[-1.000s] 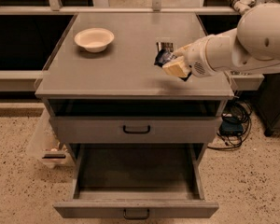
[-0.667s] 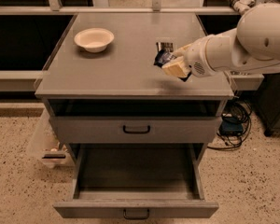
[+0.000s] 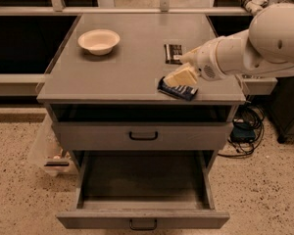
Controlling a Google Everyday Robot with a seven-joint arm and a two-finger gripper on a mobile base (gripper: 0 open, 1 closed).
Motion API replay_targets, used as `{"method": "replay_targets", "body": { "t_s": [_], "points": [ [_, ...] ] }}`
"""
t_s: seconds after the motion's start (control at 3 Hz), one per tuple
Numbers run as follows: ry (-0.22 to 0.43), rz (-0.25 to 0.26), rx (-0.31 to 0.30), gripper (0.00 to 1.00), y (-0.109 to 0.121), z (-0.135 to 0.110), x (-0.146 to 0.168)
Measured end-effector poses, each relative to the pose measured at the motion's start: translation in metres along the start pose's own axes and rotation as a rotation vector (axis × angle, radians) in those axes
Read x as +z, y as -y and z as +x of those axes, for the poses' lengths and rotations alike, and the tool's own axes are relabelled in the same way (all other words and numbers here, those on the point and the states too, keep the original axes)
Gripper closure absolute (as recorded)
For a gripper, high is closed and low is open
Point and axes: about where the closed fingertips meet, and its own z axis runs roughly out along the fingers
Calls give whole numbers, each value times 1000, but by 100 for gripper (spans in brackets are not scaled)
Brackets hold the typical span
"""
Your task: Pick rxbar blueberry from middle drawer and place on counter
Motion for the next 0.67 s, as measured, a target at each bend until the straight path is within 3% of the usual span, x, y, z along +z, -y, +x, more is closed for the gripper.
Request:
{"method": "replay_targets", "body": {
  "t_s": [0.33, 0.67],
  "points": [
    [-45, 23, 17, 0, 6, 15, 7],
    [-49, 25, 18, 0, 6, 16, 7]
  ]
}}
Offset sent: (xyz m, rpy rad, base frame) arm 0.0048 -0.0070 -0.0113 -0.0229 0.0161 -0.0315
